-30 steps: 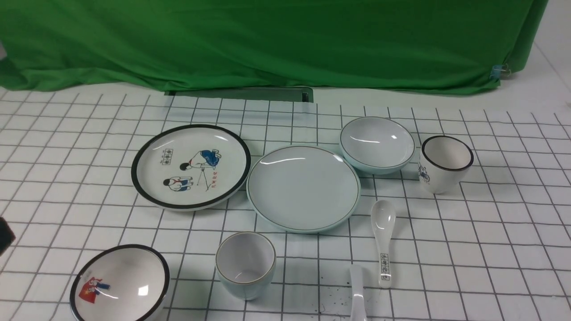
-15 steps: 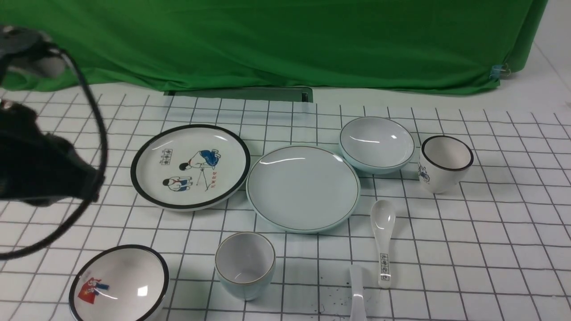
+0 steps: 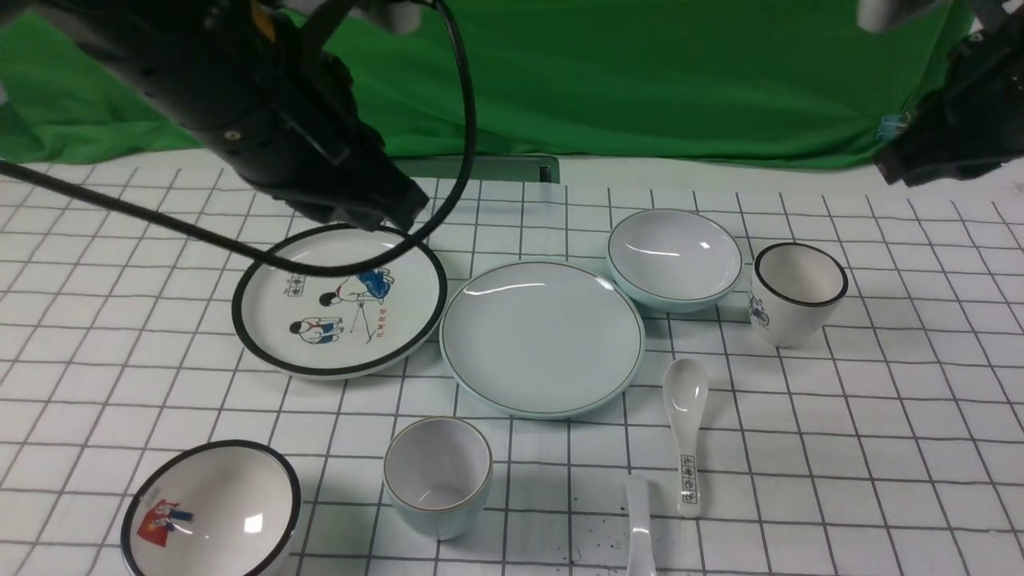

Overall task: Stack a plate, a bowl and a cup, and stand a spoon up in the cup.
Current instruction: Use the right arm to grab a blue rice bowl

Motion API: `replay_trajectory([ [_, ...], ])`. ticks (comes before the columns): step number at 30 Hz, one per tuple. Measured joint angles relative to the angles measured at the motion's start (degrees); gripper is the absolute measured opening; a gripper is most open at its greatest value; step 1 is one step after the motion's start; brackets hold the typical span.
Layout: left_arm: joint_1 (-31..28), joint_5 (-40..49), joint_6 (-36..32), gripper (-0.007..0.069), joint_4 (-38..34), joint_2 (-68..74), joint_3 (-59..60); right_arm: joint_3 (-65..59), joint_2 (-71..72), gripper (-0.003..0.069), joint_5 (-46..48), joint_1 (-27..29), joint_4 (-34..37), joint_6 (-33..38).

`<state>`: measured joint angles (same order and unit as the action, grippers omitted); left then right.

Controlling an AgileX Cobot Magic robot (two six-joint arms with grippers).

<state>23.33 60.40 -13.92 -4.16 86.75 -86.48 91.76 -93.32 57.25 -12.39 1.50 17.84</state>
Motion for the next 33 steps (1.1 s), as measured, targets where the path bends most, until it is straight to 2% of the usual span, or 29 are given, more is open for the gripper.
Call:
replay_trajectory([
  [6, 0.0, -3.7, -0.2, -0.0028, 0.1, 1.9, 0.0, 10.9, -12.2, 0.0014, 0.7, -0.1, 2.5, 0.0],
  [10, 0.0, -4.3, -0.3, -0.0028, 0.1, 2.8, 0.0, 15.0, -17.7, 0.0054, 0.7, -0.1, 4.6, 0.0],
  [17, 0.0, -4.3, -0.3, -0.0028, 0.1, 4.8, 0.0, 21.9, -28.6, 0.0392, -2.0, -0.1, 5.9, -1.1],
  [18, 0.0, -4.3, -0.3, -0.0028, 0.1, 4.8, 0.0, 22.0, -28.8, 0.0401, -2.3, -0.1, 5.9, -1.3],
  [19, 0.0, -4.3, -0.3, -0.0028, 0.1, 4.9, 0.1, 22.4, -30.6, 0.0465, -3.9, -0.1, 5.9, -1.5],
  [20, 0.0, -4.3, -0.3, -0.0028, 0.1, 4.9, 0.1, 22.4, -31.4, 0.0479, -4.5, -0.1, 5.9, -1.7],
  [25, 0.0, -4.3, -0.3, -0.0028, 0.1, 5.0, 0.1, 22.6, -34.8, 0.0500, -8.9, -0.1, 6.0, -3.3],
  [32, 0.0, -4.3, -0.7, -0.0028, 0.2, 6.4, 0.1, 22.6, -38.8, 0.0467, -10.9, -0.1, 7.2, -3.6],
  [33, 0.0, -4.3, -0.9, -0.0028, 0.7, 6.8, 0.1, 22.6, -39.8, 0.0442, -11.0, -0.1, 7.2, -3.6],
])
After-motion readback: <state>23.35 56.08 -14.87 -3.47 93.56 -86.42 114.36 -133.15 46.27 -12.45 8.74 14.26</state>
